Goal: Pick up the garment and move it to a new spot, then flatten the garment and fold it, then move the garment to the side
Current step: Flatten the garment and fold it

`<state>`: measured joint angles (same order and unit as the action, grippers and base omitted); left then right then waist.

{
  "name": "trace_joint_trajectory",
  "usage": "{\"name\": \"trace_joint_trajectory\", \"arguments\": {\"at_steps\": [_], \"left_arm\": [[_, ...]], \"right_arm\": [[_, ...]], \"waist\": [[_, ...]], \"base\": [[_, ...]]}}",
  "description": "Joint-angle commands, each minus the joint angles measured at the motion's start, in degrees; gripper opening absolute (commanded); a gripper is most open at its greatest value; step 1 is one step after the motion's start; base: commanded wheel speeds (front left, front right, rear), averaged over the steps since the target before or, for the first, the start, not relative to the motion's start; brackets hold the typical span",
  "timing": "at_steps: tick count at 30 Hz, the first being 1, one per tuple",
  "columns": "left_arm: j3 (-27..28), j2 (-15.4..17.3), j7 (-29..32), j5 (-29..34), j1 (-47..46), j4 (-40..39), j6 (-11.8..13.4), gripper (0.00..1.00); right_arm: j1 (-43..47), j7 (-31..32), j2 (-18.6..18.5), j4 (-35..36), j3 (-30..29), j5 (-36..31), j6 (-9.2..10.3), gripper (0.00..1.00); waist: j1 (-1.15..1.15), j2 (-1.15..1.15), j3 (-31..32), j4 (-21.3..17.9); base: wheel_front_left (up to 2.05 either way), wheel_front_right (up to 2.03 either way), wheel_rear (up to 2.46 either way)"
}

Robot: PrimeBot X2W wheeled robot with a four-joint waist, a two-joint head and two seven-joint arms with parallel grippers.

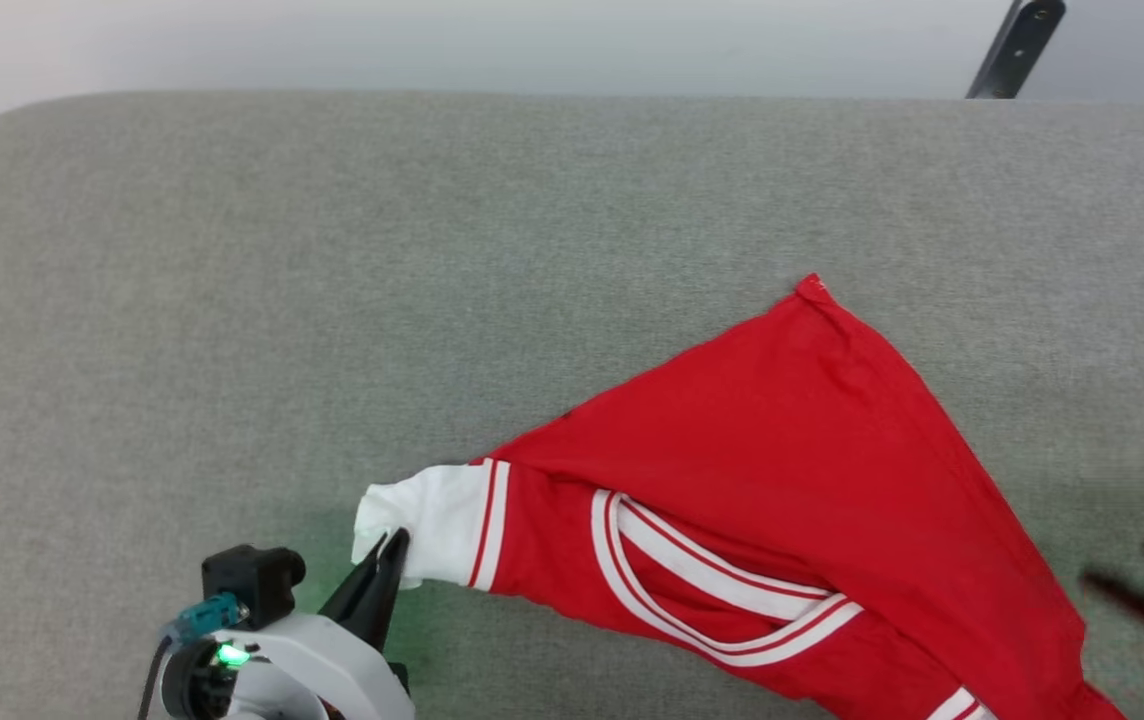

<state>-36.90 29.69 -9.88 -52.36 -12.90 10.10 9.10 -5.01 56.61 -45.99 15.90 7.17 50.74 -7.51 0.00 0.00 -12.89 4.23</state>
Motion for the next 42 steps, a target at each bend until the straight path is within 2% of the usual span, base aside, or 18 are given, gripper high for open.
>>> {"name": "trace_joint_trajectory", "arguments": {"at_steps": [1, 4, 6, 11, 15, 19, 24, 31, 33, 34, 39, 42], "left_arm": [[-0.06, -0.12, -0.41, 0.14, -0.18, -0.10, -0.04, 0.00], [-0.53, -0.67, -0.36, 0.52, -1.15, -0.37, -0.53, 0.00], [-0.86, -1.27, -0.09, 0.65, -2.11, -0.28, -0.95, 0.00], [-1.32, -3.36, -0.53, 1.35, -5.81, 1.19, -2.03, 0.00], [-1.98, -5.46, -1.12, 1.77, -8.51, 2.99, -3.26, 0.00], [-2.69, -7.51, -1.73, 2.02, -10.43, 5.14, -4.64, 0.00], [-2.99, -9.45, -2.66, 2.06, -11.97, 7.77, -6.21, 0.00], [-2.66, -10.44, -3.59, 2.01, -12.33, 10.51, -7.23, 0.00], [-2.54, -10.49, -3.68, 1.94, -12.36, 11.03, -7.57, 0.00], [-2.45, -10.47, -3.78, 1.90, -12.43, 11.26, -7.65, 0.00], [-1.84, -10.19, -4.09, 1.72, -12.75, 11.66, -7.99, 0.00], [-1.32, -9.75, -4.32, 1.70, -12.42, 11.37, -7.92, 0.00]], "right_arm": [[-1.73, 0.09, -0.26, 0.75, -1.18, 0.25, 0.05, 1.00], [-6.24, -0.73, -1.11, 2.38, -3.66, -2.80, 0.05, 1.00], [-10.57, -2.72, -1.09, 2.07, -3.31, -6.30, 0.05, 1.00], [-22.20, -6.51, 2.76, -3.13, 3.84, -11.76, 0.05, 1.00], [-30.92, -7.25, 5.59, -10.99, 10.94, -14.10, 0.06, 1.00], [-37.40, -7.56, 6.24, -18.88, 18.65, -14.05, 0.06, 1.00], [-42.17, -7.75, 4.14, -25.01, 28.93, -11.96, 0.06, 1.00], [-43.53, -7.70, 2.62, -31.05, 37.70, -8.80, 0.06, 1.00], [-43.73, -7.97, 2.32, -32.14, 39.24, -7.61, 0.08, 0.11], [-43.83, -8.12, 2.14, -32.61, 39.90, -7.15, 0.08, 0.00], [-45.08, -10.93, 2.47, -34.41, 40.50, -5.61, 0.07, 0.00], [-45.91, -14.77, 3.41, -36.00, 38.54, -4.68, 0.08, 0.00]], "waist": [[0.00, 0.00, -0.26, 0.58], [0.00, 0.00, -1.59, 1.93], [0.00, 0.00, -3.00, 3.25], [0.00, 0.00, -6.81, 6.46], [0.00, 0.00, -9.39, 9.13], [0.00, 0.00, -11.00, 11.55], [0.00, 0.00, -12.23, 13.65], [0.00, 0.00, -12.77, 14.23], [0.00, 0.00, -12.81, 14.08], [0.00, 0.00, -12.77, 13.94], [0.00, 0.00, -11.59, 12.78], [0.00, 0.00, -10.36, 11.83]], "base": [[0.00, 0.00, 0.00], [0.00, 0.00, 0.00], [0.00, 0.00, 0.00], [0.00, 0.00, 0.00], [0.00, 0.00, 0.00], [0.00, 0.00, 0.00], [0.00, 0.00, 0.00], [0.00, 0.00, 0.00], [0.00, 0.00, 0.00], [0.00, 0.00, 0.00], [0.00, 0.00, 0.00], [0.00, 0.00, 0.00]]}}
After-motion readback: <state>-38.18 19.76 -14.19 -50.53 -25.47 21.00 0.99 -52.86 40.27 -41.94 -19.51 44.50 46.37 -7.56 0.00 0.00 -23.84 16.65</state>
